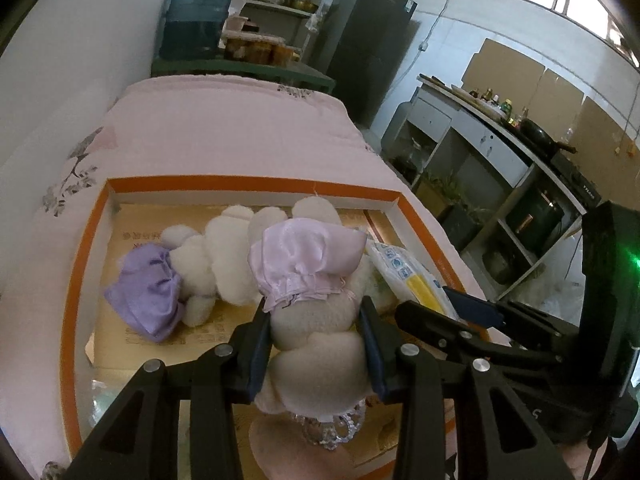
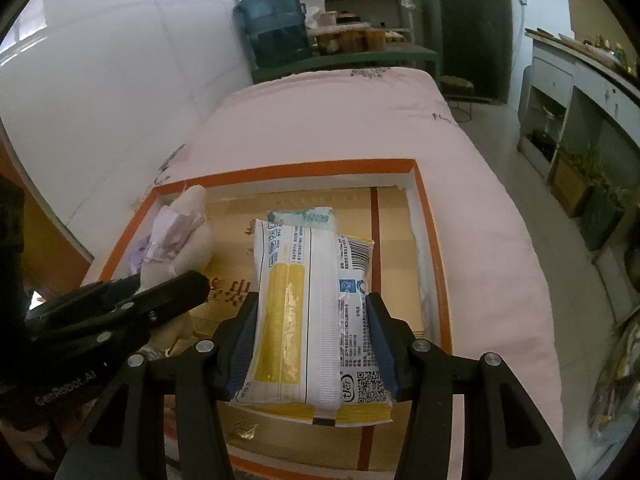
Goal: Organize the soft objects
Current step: 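Carry the pink-bowed bear and yellow-striped pack into the box lid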
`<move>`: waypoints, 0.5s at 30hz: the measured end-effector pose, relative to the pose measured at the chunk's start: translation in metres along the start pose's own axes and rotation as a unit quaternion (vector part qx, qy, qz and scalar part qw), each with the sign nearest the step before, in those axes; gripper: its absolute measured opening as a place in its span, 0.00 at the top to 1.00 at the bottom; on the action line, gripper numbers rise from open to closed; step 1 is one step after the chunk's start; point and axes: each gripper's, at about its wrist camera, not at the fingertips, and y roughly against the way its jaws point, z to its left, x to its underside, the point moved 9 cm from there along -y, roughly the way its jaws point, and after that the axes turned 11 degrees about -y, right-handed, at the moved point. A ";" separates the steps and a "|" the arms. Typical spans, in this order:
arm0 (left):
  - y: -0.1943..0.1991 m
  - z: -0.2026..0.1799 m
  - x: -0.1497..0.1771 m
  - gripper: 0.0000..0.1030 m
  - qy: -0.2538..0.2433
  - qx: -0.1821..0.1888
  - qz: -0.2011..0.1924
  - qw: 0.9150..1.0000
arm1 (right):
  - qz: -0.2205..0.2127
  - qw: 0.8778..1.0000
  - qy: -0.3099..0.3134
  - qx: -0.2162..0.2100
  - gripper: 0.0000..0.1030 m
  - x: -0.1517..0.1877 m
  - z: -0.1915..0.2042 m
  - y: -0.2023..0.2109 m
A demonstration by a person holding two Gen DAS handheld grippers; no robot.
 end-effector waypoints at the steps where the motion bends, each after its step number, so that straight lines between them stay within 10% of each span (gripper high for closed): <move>1: -0.002 0.001 0.001 0.60 0.001 0.001 0.002 1.000 | 0.000 1.000 -0.001 0.000 0.48 0.000 -0.001 -0.001; 15: -0.015 0.009 0.007 0.56 0.017 0.013 0.014 1.000 | 0.003 1.000 -0.001 0.001 0.48 0.002 -0.004 -0.006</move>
